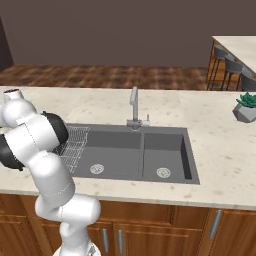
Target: Place the colander in the left basin and the glass cup in the right basin of the sink.
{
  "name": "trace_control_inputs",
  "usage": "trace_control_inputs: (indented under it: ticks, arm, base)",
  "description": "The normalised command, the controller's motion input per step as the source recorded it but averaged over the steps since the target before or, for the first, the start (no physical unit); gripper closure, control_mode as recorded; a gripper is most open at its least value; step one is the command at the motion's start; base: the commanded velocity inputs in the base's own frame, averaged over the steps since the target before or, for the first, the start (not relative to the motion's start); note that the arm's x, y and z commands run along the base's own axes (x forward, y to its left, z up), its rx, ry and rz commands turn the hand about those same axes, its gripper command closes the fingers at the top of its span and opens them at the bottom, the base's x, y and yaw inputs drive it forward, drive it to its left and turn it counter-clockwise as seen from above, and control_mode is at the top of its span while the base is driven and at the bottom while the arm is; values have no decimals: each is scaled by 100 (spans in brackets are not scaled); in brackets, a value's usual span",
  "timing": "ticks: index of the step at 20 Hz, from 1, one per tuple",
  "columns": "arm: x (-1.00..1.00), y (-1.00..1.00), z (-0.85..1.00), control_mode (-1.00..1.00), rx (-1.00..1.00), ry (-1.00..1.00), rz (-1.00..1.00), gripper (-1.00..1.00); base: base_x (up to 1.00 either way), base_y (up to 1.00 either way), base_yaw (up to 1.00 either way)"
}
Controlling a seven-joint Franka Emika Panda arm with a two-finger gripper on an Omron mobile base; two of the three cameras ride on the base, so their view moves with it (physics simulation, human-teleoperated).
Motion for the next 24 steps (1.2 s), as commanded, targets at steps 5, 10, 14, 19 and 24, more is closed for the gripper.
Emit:
trace_control_inputs:
  ticks: [5, 10, 14, 19, 24]
  arm:
    - [15, 13, -18, -100, 1, -15, 0, -100]
    - [5, 13, -20, -100, 3, -3, 0, -100]
    - [7, 9, -13, -100, 0, 1, 0, -100]
    - [7, 9, -16, -100, 0, 0, 0, -100]
    - [3, 15, -20, -100, 0, 0, 0, -100]
  base:
    - [0, 0, 0]
    - [0, 0, 0]
    - [0, 0, 0]
    - [0, 0, 0]
    - [0, 0, 0]
